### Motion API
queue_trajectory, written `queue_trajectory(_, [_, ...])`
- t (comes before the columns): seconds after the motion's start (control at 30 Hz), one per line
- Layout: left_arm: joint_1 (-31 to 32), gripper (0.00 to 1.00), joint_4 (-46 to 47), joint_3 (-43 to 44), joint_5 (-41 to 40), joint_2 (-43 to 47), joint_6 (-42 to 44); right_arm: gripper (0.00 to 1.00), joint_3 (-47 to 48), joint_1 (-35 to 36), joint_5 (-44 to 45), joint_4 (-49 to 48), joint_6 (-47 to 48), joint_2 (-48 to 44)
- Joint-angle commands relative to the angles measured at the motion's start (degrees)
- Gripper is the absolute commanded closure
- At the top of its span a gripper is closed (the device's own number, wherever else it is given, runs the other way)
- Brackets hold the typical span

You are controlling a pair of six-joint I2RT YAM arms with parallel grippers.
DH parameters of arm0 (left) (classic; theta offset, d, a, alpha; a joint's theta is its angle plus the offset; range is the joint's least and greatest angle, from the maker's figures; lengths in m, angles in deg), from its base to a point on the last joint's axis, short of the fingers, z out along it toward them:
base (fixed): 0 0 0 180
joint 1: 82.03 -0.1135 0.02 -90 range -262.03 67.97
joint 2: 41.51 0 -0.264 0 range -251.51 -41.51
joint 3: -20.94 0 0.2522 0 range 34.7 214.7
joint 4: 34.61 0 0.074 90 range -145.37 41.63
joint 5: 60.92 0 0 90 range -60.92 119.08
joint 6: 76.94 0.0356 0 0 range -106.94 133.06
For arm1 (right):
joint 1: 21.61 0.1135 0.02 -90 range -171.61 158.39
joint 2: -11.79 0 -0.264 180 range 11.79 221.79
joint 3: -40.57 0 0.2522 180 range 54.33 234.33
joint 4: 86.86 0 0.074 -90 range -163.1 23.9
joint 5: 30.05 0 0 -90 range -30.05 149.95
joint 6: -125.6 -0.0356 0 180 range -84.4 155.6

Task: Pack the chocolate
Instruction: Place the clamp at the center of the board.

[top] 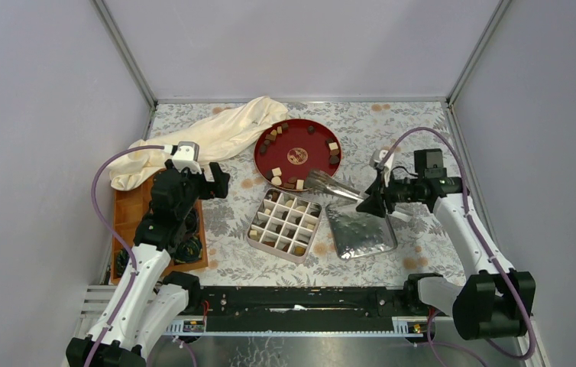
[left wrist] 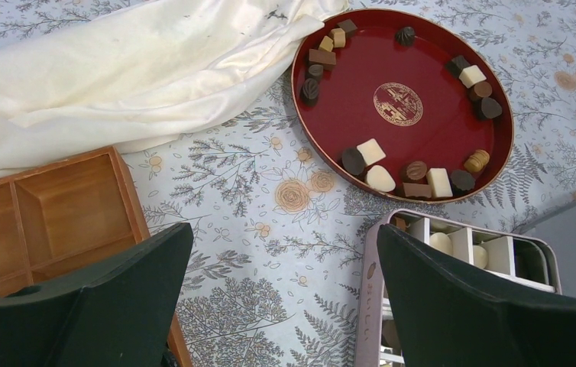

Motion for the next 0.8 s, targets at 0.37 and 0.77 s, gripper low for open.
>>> queue_trajectory(0.37, [0.4, 0.01, 5.7, -1.6, 9.0, -0.5, -1.3, 0.52, -4.6, -14.6, 11.1, -22.2, -25.6, -6.0])
queue_trajectory(0.77, [3.0, 0.01, 6.8, -2.1, 11.4, -1.2, -2.8, 0.51, -6.7, -18.7, 25.0, -27.6, -31.4, -6.1])
